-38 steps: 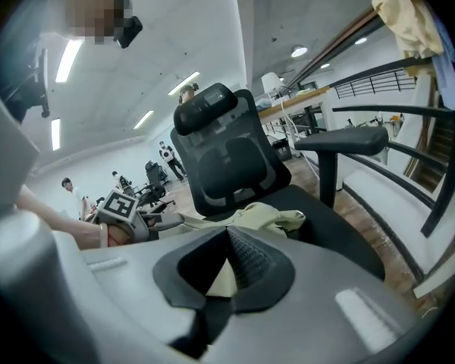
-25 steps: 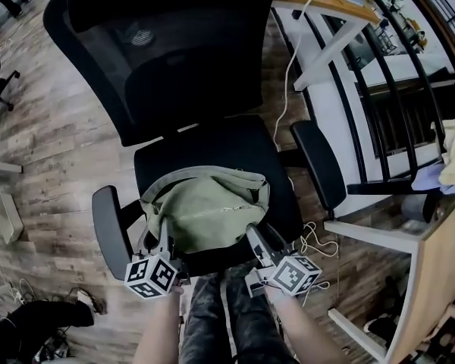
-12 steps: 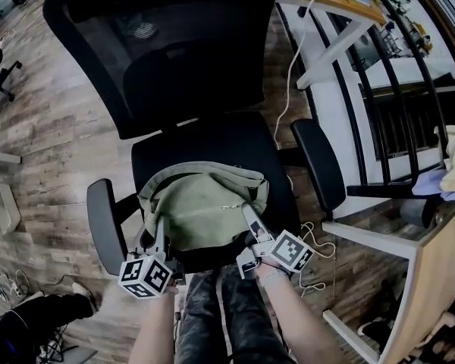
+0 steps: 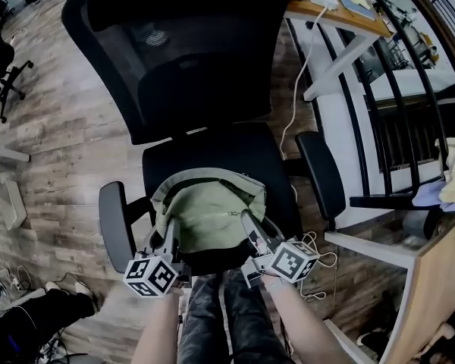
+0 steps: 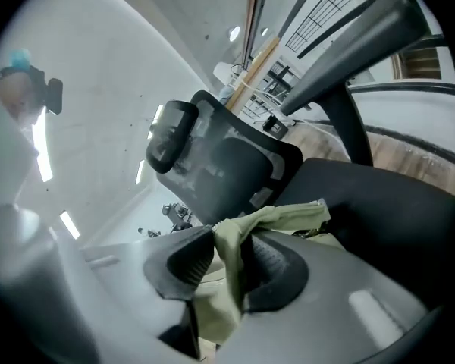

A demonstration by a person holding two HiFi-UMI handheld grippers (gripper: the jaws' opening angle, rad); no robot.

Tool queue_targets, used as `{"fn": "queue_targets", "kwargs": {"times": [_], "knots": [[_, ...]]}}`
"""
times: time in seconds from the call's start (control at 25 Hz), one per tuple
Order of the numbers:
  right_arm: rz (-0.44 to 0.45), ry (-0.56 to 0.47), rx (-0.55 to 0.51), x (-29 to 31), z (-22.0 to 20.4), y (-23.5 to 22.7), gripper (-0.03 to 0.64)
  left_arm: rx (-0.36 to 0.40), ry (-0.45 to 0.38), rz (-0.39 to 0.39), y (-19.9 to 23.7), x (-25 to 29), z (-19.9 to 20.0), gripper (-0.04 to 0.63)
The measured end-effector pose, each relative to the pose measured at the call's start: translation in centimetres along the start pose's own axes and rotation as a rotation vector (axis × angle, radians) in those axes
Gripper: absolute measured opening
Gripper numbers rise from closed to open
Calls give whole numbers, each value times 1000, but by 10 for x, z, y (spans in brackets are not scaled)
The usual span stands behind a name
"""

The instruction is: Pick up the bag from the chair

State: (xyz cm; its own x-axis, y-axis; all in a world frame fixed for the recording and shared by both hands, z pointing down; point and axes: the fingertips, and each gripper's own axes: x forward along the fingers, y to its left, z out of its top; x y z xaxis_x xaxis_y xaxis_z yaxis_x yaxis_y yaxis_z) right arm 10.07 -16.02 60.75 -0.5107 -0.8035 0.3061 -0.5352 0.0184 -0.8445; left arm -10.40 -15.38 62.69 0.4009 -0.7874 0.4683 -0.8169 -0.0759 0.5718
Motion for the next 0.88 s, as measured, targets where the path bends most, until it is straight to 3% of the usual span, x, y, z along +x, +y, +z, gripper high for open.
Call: {"fn": "queue_targets", "kwargs": {"times": [0.24, 0.52, 0.76, 0.88], "knots": [[72, -14, -30, -1, 24, 33, 106, -40, -59, -78, -19, -4, 32, 48], [131, -33, -32, -11, 53, 67, 103, -43, -64, -146, -43, -34, 80, 46], [210, 17, -134, -15, 83, 120, 103, 54, -104, -181, -75, -57, 141, 46], [234, 12, -142, -23, 92, 146, 103, 66, -127, -174, -84, -69, 160, 46]]}}
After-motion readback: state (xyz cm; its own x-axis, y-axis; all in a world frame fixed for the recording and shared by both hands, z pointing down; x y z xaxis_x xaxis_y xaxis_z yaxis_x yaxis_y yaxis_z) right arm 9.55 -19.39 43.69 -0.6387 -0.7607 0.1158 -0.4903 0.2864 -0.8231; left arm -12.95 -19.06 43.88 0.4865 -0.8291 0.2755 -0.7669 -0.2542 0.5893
